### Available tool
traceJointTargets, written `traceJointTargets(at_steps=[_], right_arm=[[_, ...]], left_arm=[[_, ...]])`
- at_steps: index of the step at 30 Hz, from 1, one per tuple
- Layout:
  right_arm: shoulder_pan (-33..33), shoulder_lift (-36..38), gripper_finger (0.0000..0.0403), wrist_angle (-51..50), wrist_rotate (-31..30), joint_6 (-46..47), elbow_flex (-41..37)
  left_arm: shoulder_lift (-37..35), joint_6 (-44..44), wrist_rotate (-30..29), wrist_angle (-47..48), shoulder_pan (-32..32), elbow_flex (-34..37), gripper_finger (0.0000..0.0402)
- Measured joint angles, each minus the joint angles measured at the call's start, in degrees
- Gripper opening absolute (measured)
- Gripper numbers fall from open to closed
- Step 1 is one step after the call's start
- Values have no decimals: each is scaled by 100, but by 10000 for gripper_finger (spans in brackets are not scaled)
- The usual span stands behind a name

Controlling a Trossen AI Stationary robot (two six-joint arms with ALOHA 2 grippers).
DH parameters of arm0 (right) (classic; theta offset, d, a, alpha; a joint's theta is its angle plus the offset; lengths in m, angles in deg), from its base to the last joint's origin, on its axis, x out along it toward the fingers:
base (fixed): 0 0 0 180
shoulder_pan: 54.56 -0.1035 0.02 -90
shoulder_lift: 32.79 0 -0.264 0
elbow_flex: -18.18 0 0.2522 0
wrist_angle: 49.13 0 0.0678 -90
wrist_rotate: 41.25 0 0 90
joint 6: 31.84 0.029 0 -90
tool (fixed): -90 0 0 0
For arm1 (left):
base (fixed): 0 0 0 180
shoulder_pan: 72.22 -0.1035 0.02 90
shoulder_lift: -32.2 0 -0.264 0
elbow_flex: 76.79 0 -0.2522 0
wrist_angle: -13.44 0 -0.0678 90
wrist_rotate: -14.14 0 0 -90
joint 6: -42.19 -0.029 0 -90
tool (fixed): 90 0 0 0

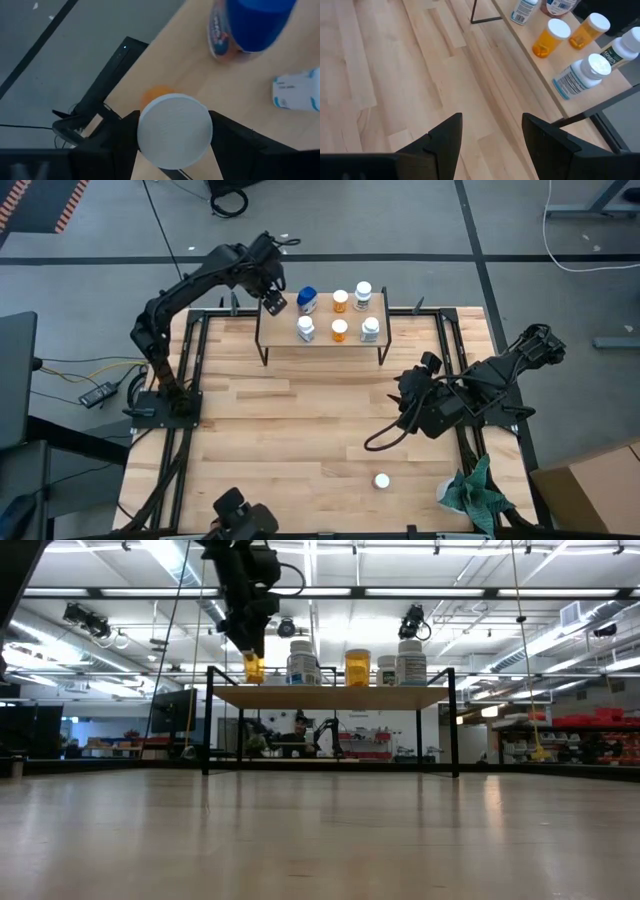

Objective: Pick and place medicine bottles onto shelf by color
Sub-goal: Put the orange medicine bottle onto the shelf

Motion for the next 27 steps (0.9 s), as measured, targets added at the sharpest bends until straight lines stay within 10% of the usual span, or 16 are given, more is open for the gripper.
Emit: traceJointTargets(at_steps=[27], right_arm=[[0,0,214,2,-17,31,0]], left_arm=[[149,144,206,-67,51,0,229]])
